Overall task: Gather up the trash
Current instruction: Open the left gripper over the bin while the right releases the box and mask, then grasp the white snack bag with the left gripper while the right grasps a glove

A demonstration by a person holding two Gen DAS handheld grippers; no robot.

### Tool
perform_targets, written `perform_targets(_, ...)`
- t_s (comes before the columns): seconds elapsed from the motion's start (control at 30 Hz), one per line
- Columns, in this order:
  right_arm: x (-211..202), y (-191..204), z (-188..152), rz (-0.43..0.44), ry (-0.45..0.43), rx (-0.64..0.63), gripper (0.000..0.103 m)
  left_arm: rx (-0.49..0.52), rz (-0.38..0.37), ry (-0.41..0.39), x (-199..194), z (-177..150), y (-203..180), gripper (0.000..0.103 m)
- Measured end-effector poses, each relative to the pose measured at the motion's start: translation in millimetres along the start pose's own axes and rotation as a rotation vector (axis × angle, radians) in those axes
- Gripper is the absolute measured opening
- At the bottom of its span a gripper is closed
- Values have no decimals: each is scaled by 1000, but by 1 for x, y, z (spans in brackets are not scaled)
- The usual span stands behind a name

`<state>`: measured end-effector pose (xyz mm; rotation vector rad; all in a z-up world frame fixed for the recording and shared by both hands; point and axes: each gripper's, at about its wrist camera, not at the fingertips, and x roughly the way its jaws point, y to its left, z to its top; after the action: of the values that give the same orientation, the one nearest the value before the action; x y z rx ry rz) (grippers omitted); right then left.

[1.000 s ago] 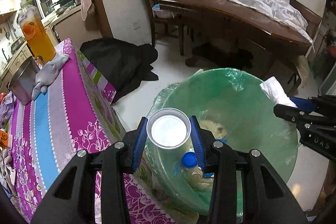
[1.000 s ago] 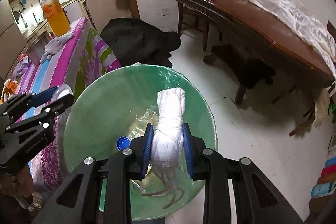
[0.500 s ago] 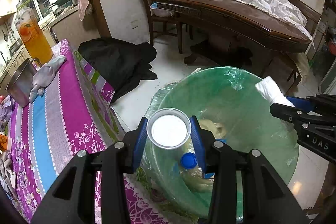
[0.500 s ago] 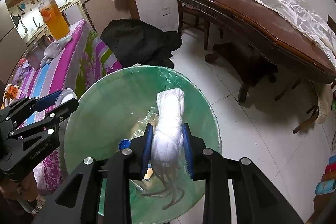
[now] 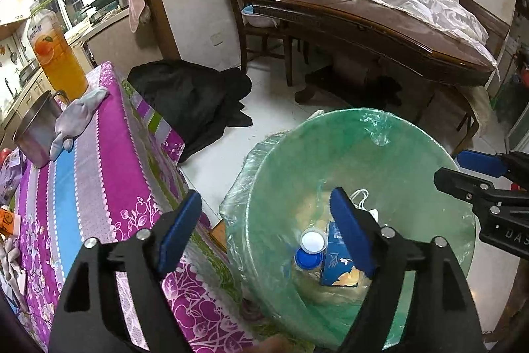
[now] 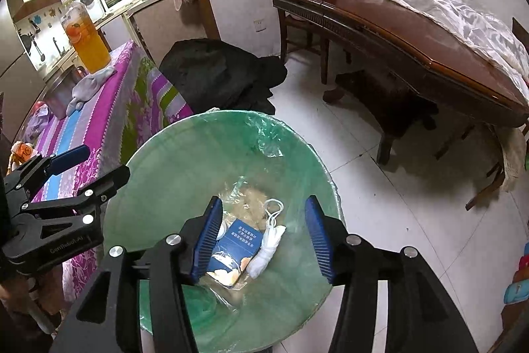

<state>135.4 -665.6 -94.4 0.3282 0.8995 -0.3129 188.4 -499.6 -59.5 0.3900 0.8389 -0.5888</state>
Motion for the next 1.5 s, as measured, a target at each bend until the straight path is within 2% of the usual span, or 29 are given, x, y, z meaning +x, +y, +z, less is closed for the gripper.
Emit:
perform_targets(0.23, -9, 7, 1, 13, -34, -16, 55, 13, -15, -18, -8, -5, 1, 79)
perform_targets(0.37, -31, 32, -2, 56, -139, -56, 67, 31, -19, -82, -26, -12, 13, 86)
perform_targets(0.47, -44, 62, -10, 91, -215, -91, 76, 47, 10, -125, -42, -22, 34, 88)
perform_targets(0.63, -47, 127, -26, 166, -279, -164, 78, -13, 69, -117, -61, -50, 98, 88)
perform_targets(0.77, -45, 191, -40, 245, -302, -243, 78, -107, 136, -96, -76, -79, 161, 88)
perform_targets(0.9, -40, 258, -51, 331, -283, -327, 78, -211, 211, -81, -95, -113, 228, 88)
perform_targets(1.07, -34, 325, -64, 402, -249, -405, 78, -448, 295, -78, -128, -165, 332, 88)
perform_targets(1.2, -27, 364, -73, 430, -215, -448, 78, -676, 365, -148, -168, -203, 416, 88)
perform_targets(1.3, -22, 382, -76, 446, -202, -470, 81, -776, 410, -172, -179, -220, 458, 95)
perform_targets(1.4, -16, 406, -74, 461, -185, -497, 81, -848, 385, -145, -170, -230, 494, 95)
perform_targets(1.5, -12, 428, -71, 479, -172, -535, 81, -863, 337, -116, -151, -226, 509, 95)
